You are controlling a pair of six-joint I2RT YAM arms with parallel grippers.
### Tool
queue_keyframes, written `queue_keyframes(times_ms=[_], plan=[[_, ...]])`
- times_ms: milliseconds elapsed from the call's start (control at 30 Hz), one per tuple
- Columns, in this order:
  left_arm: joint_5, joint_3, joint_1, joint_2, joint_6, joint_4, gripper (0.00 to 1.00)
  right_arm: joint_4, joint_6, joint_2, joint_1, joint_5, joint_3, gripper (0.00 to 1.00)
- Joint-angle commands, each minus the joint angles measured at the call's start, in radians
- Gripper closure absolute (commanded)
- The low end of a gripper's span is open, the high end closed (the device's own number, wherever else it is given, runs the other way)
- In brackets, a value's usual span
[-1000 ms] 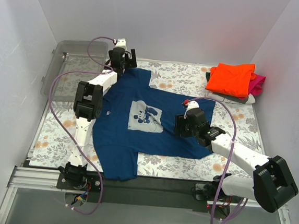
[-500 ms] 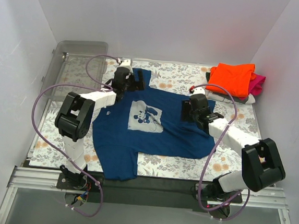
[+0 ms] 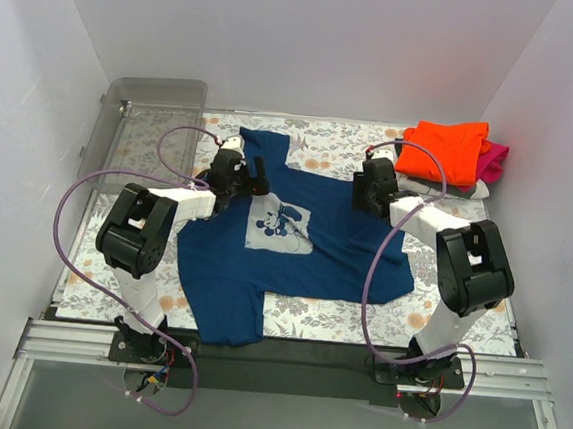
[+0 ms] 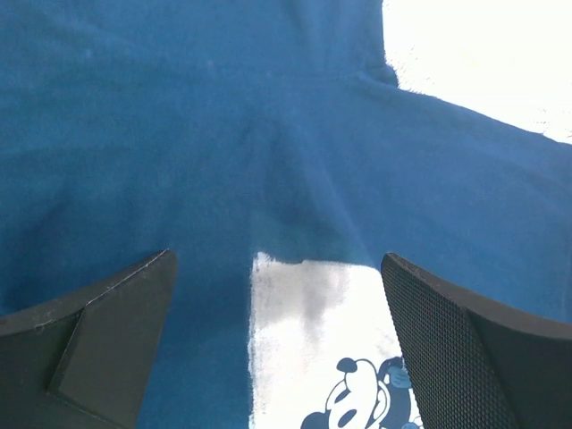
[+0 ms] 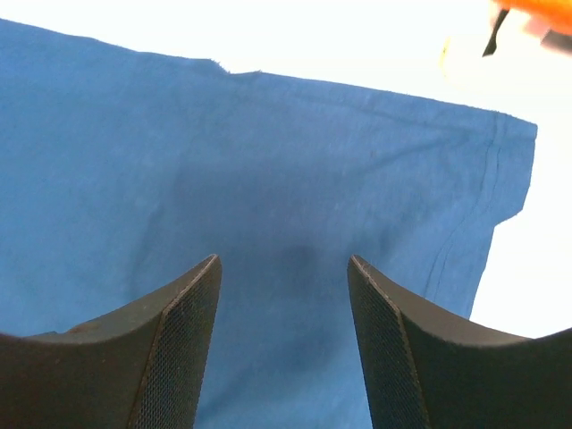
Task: Fold and stack the t-shirts
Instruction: Flatten the tshirt out
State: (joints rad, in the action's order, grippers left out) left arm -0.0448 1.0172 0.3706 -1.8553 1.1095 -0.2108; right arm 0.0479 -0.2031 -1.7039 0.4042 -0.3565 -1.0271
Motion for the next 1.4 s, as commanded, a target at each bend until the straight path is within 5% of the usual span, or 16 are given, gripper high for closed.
queue_keyframes(times_ms=[0,867,1367], plan=[[-0.023,-0.015,0.001,0.03,0.007,-0.001,0.09,-0.033,0.031,-0.063,-0.013,-0.024,-0.073,0.47],[-0.056,0.069,-0.032,-0.122,0.012,0.045,0.08,0.023,0.041,-0.442,-0.019,0.271,-0.409,0.52],[-0.012,0.242,-0.07,-0.26,-0.017,0.091,0.08,0.188,0.065,-0.694,-0.034,0.312,-0.856,0.5]])
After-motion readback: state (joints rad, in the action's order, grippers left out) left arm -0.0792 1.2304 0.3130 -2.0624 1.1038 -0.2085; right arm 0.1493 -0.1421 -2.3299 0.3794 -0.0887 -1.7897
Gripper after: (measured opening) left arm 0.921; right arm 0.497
